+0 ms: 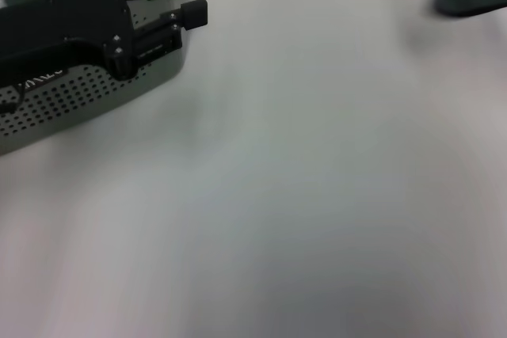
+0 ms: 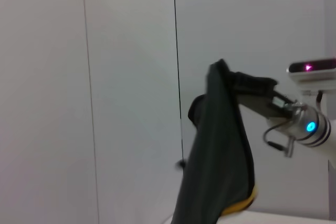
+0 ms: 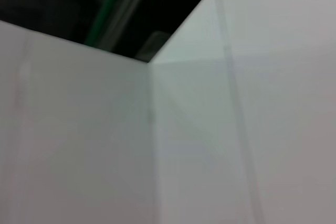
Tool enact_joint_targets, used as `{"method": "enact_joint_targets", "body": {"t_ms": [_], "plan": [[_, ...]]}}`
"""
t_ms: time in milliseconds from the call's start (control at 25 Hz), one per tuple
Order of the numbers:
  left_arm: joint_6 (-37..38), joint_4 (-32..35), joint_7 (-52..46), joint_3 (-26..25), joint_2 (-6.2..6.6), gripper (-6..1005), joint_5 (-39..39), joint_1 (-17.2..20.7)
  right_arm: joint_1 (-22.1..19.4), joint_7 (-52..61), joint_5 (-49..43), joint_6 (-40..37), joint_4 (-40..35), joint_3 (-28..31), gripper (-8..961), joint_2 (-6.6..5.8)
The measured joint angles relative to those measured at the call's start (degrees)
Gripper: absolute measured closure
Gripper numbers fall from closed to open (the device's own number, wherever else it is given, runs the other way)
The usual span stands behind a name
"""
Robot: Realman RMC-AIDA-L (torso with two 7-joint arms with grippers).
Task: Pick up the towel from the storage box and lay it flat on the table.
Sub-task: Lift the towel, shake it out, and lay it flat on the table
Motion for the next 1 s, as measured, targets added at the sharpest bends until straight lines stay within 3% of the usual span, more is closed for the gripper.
{"method": "enact_joint_targets", "body": {"t_ms": [160, 320, 400, 520, 680, 840, 1000], "plan": [[0.0, -3.3, 1.7, 0.2, 0.08, 643, -3.5, -0.9, 0.2, 6.1, -6.7, -6.3, -0.4, 6.5, 954, -0.16], [0.0, -4.7, 2.1, 1.2, 0.07, 645, -6.3, -1.5, 0.7, 8.0, -7.4, -7.2, -1.0, 10.3, 954, 1.38], [-0.1, -5.3, 2.3, 2.2, -0.02, 645, -6.7, -1.9, 1.4, 8.5, -7.0, -6.9, -1.1, 11.2, 954, 2.45], [-0.5, -7.9, 3.9, 3.1, -0.16, 645, -7.1, -2.7, 2.9, 8.6, -7.4, -6.2, -1.5, 13.6, 954, 5.3], [-0.5, -12.5, 7.9, 3.2, -0.23, 646, -8.1, -3.5, 4.1, 8.6, -8.4, -2.2, -4.0, 13.9, 954, 7.43], [-0.3, -23.4, 26.3, 3.7, -0.31, 647, -15.7, -3.7, 2.3, 6.7, -10.4, 5.8, -8.5, 13.8, 954, 10.69], [-0.1, -32.4, 45.0, 8.4, -0.36, 648, -25.5, -3.7, 2.0, 4.4, -10.5, 11.4, -10.5, 12.4, 954, 11.64]]}}
